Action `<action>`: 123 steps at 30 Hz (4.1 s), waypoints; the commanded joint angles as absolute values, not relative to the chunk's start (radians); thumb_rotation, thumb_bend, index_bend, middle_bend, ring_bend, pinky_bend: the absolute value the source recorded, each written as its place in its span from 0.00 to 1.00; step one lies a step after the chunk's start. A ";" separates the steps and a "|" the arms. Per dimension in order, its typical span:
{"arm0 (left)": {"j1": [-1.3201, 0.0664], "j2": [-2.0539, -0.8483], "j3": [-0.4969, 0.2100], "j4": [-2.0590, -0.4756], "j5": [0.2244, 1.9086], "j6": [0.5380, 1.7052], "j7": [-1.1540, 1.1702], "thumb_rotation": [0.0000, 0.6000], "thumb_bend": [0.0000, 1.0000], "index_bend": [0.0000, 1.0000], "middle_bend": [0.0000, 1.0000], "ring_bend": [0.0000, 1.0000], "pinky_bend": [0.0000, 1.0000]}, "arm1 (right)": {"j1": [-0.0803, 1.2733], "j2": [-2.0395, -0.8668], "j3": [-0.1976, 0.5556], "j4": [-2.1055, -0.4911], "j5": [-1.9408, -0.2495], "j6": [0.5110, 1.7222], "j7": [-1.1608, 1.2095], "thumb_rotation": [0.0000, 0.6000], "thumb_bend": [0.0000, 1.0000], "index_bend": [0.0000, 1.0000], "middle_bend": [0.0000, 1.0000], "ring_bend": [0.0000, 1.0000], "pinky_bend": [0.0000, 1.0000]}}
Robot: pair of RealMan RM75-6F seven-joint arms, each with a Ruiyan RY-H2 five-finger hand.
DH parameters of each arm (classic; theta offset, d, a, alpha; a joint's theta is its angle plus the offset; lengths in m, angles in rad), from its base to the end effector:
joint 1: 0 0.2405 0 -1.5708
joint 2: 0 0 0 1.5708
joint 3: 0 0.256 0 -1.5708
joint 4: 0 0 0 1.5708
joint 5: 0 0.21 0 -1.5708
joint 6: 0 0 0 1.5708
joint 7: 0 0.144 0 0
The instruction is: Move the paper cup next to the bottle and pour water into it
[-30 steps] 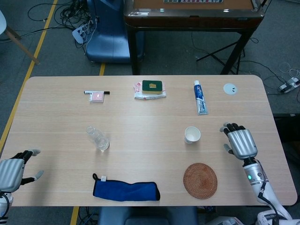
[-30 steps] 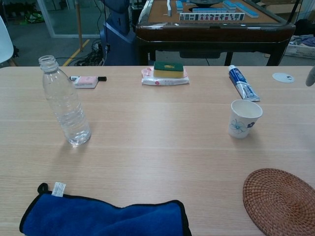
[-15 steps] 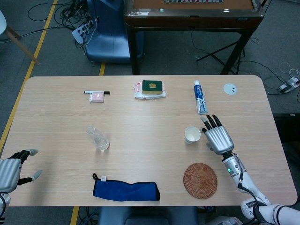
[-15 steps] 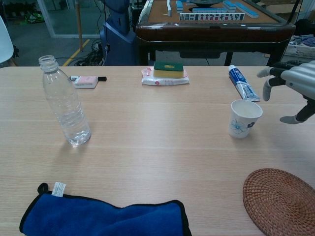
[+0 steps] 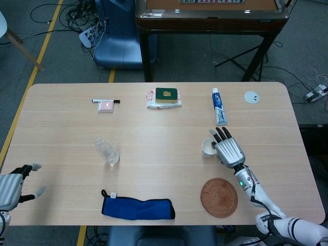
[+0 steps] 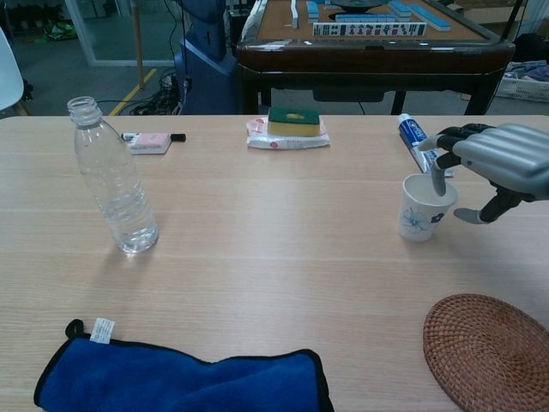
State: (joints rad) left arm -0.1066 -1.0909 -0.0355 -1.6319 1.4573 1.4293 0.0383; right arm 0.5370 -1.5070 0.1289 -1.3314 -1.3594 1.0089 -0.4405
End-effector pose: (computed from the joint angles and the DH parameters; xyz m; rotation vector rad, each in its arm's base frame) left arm -0.3153 0.1843 0.1594 -1.4134 -0.9235 -0.8253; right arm -0.2347 -0.3180 0.0084 1.8790 -0.6424 0.6843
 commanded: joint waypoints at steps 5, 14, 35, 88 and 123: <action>-0.107 -1.087 -0.035 -1.638 1.453 1.426 0.042 1.00 0.15 0.33 0.36 0.41 0.63 | 0.550 -1.521 0.122 -1.310 -1.347 0.997 -0.440 1.00 0.36 0.53 0.00 0.00 0.08; -0.107 -1.080 -0.035 -1.648 1.451 1.424 0.042 1.00 0.15 0.33 0.36 0.41 0.63 | 0.574 -1.548 0.121 -1.283 -1.321 0.974 -0.451 1.00 0.43 0.58 0.02 0.00 0.08; -0.108 -1.069 -0.042 -1.650 1.429 1.414 0.035 1.00 0.15 0.33 0.36 0.41 0.63 | 0.700 -1.617 0.163 -1.313 -1.284 0.891 -0.494 1.00 0.46 0.63 0.03 0.00 0.08; -0.112 -1.045 -0.045 -1.653 1.414 1.395 0.015 1.00 0.15 0.33 0.36 0.41 0.63 | 0.986 -1.828 0.210 -1.226 -1.185 0.774 -0.479 1.00 0.20 0.36 0.04 0.00 0.08; -0.132 -1.112 -0.034 -1.621 1.415 1.368 0.093 1.00 0.15 0.30 0.36 0.41 0.63 | 0.680 -1.308 0.029 -1.820 -1.159 1.182 -0.767 1.00 0.19 0.33 0.08 0.00 0.08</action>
